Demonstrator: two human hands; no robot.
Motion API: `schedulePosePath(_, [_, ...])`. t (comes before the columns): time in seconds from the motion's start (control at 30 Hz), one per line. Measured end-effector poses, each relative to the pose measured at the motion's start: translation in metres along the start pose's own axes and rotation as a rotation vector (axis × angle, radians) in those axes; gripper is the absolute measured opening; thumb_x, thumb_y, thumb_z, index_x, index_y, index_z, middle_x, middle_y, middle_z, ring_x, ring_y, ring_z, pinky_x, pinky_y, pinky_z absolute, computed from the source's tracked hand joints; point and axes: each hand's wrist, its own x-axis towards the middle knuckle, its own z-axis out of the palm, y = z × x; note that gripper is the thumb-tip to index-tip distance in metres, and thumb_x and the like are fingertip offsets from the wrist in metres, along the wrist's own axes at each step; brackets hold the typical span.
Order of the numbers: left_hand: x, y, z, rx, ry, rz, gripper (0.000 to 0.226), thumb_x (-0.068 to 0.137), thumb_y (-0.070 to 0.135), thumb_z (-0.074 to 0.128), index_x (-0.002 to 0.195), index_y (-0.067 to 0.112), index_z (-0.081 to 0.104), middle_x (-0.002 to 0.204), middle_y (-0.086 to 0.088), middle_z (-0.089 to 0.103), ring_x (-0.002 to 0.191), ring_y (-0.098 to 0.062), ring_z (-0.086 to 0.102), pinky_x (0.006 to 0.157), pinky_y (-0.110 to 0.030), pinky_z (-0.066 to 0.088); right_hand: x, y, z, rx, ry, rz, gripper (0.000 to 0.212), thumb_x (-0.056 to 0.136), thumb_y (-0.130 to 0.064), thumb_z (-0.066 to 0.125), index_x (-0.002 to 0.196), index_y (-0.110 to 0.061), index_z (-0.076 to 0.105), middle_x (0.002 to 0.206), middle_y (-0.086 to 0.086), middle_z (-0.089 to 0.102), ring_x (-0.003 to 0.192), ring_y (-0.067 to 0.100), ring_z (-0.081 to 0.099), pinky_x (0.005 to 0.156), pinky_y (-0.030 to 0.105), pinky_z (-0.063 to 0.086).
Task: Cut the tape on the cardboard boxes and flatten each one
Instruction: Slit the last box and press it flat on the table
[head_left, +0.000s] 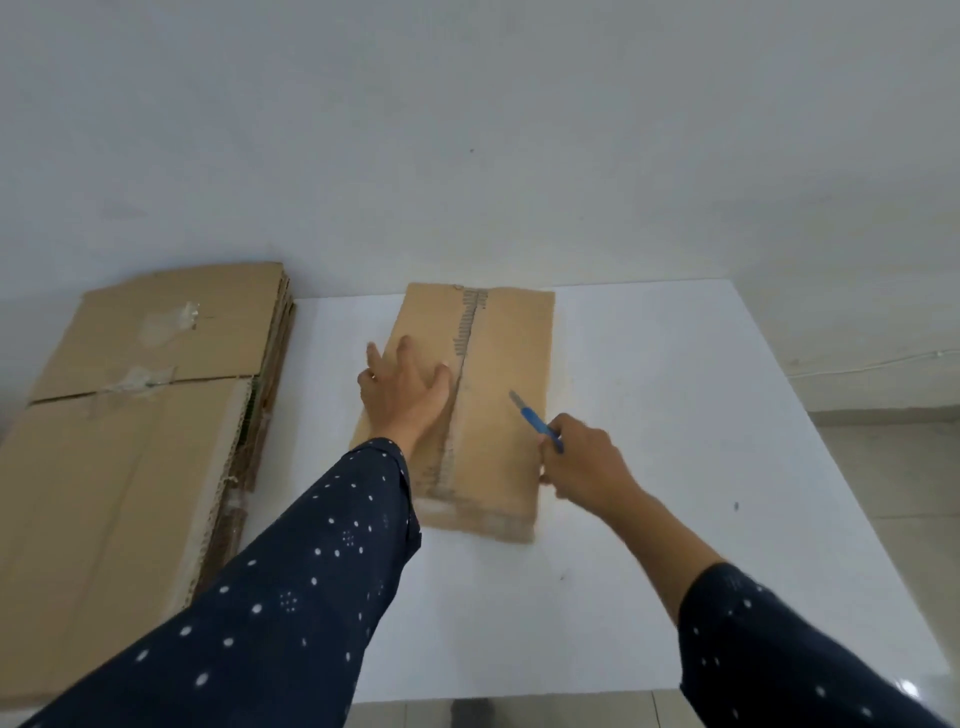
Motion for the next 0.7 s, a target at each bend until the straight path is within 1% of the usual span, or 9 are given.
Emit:
schedulePosePath(0.07, [0.017,0.009,-0.003,0.106,-0.019,-0.006,0.07,0.088,0.062,0.04,0.147,0.026,0.029,0.151,-0.011,0.031,0.137,-0.04,0.029,0.117,-0.057,0.019,-0.01,-0.01,0.019,0.197,-0.087,0.038,0.02,0.096,-0.032,0.041,0.099,-0.015,0.05,0.097,0.016,0.07,0.086,0.032,0.07,0.075,0.048,0.059])
schedulePosePath(0.1, [0.024,0.013,-0.003,0.155,-0.035,0.029,0.072,0.087,0.065,0.039,0.146,0.025,0.03,0.149,-0.009,0.033,0.14,-0.037,0.027,0.118,-0.06,0.012,-0.015,-0.017,0.027,0.326,-0.125,0.072,0.018,0.099,-0.03,0.041,0.102,-0.014,0.05,0.096,0.015,0.071,0.085,0.03,0.071,0.073,0.046,0.061])
schedulePosePath(0.17, [0.032,0.023,0.002,0.213,-0.119,0.123,0.075,0.088,0.064,0.041,0.15,0.026,0.024,0.161,-0.008,0.019,0.151,-0.034,0.01,0.117,-0.066,-0.003,-0.019,-0.028,0.033,0.563,-0.143,0.141,0.015,0.103,-0.025,0.04,0.104,-0.013,0.05,0.091,0.014,0.072,0.079,0.026,0.073,0.067,0.039,0.062])
schedulePosePath(0.2, [0.033,0.029,0.005,0.229,-0.164,0.158,0.077,0.09,0.062,0.042,0.154,0.026,0.018,0.165,-0.007,0.008,0.153,-0.033,0.0,0.116,-0.067,-0.006,-0.018,-0.033,0.03,0.58,-0.068,0.136,0.015,0.103,-0.024,0.04,0.102,-0.013,0.05,0.086,0.013,0.071,0.073,0.026,0.073,0.065,0.038,0.061])
schedulePosePath(0.27, [0.027,0.041,0.011,0.247,-0.191,0.193,0.073,0.096,0.053,0.042,0.157,0.025,0.013,0.168,-0.007,-0.003,0.154,-0.032,-0.008,0.117,-0.067,-0.006,0.001,-0.031,0.017,0.408,0.181,0.078,0.017,0.103,-0.026,0.04,0.096,-0.012,0.049,0.078,0.006,0.065,0.064,0.021,0.065,0.057,0.036,0.053])
schedulePosePath(0.37, [0.002,0.063,0.026,0.223,-0.138,0.193,0.061,0.102,0.039,0.034,0.158,0.02,0.017,0.168,-0.011,0.001,0.153,-0.035,-0.006,0.118,-0.066,-0.006,0.042,-0.018,-0.016,0.093,0.413,0.019,0.015,0.102,-0.022,0.04,0.099,-0.011,0.05,0.093,0.001,0.054,0.084,0.021,0.053,0.066,0.032,0.039])
schedulePosePath(0.43, [-0.018,0.078,0.04,0.179,-0.109,0.176,0.061,0.102,0.041,0.029,0.158,0.019,0.017,0.168,-0.012,0.0,0.153,-0.037,-0.008,0.118,-0.064,-0.011,0.068,-0.008,-0.034,-0.007,0.381,0.025,0.018,0.101,-0.021,0.038,0.103,-0.008,0.051,0.102,0.004,0.051,0.092,0.024,0.05,0.074,0.035,0.04])
schedulePosePath(0.6, [-0.03,0.081,0.062,0.238,-0.037,0.172,0.063,0.101,0.048,0.028,0.157,0.022,0.018,0.168,-0.009,0.004,0.153,-0.036,-0.006,0.117,-0.065,-0.01,0.092,0.01,-0.049,-0.094,0.229,0.064,0.021,0.103,-0.026,0.034,0.096,-0.01,0.046,0.079,0.0,0.051,0.064,0.014,0.048,0.052,0.029,0.031])
schedulePosePath(0.7, [-0.028,0.069,0.061,0.305,0.0,0.19,0.06,0.101,0.05,0.026,0.156,0.026,0.021,0.167,-0.005,0.008,0.154,-0.034,-0.001,0.117,-0.067,-0.007,0.094,0.025,-0.051,-0.085,0.125,0.034,0.033,0.102,-0.028,0.032,0.099,-0.008,0.058,0.085,0.002,0.06,0.071,0.017,0.056,0.061,0.03,0.043])
